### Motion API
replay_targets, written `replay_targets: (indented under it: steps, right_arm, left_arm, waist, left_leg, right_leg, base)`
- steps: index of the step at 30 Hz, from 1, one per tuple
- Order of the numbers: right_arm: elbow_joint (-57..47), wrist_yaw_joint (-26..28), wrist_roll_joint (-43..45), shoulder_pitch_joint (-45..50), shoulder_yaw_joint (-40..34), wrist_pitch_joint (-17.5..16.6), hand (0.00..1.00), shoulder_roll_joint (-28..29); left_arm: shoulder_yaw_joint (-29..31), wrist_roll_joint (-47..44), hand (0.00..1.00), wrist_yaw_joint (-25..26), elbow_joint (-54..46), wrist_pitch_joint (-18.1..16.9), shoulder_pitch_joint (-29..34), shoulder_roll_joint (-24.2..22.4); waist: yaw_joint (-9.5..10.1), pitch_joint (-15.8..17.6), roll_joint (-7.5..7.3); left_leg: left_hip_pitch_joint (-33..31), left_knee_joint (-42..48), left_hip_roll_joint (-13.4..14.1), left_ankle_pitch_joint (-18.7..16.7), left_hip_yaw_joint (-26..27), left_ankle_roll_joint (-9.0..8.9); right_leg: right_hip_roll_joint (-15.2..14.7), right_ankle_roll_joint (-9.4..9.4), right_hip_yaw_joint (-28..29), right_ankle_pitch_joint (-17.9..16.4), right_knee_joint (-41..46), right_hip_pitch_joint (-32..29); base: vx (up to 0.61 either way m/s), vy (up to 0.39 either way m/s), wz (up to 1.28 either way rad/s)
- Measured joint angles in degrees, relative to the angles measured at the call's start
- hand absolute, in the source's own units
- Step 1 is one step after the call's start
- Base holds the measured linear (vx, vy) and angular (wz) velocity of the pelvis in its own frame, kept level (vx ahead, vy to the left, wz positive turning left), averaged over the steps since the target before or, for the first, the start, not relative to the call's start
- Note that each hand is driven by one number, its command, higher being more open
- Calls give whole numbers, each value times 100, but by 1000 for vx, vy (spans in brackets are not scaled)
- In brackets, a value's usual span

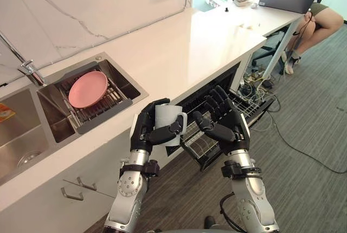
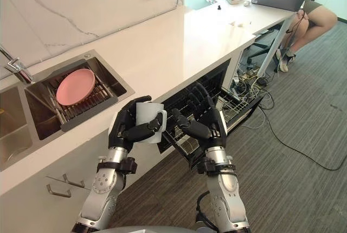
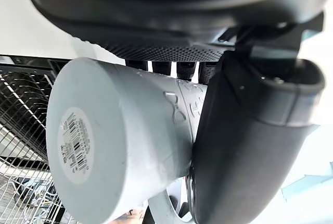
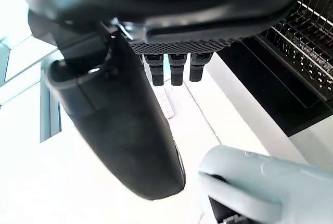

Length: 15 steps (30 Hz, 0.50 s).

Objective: Walk over to the sink, pick up the cup, carry it to the dishwasher, place the cup inside the dishwasher, then close the dishwasher door

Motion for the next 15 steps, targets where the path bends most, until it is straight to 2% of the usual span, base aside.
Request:
replay_targets:
  steps: [8,15]
  right_arm:
    - [1,96,2,-59,432,3,90,-54]
    - [45,35,4,-203,412,4,90,-73]
  left_arm:
    - [-383,751,30,-86,1,0,-230,96]
    - [-594,1434,30,-89,0,-5,-498,124]
  waist:
    - [6,-58,-80]
    - [-12,-73,-97]
  left_leg:
    - [-70,-21,-90,41,4,70]
    - [-88,-86,-152,90,-34,142]
  right_leg:
    - [-50,47,-4,131,-134,-20]
    - [-103,76,-37,154,-134,-43]
  base:
    - [-55,-3,0]
    - [-43,-4,3]
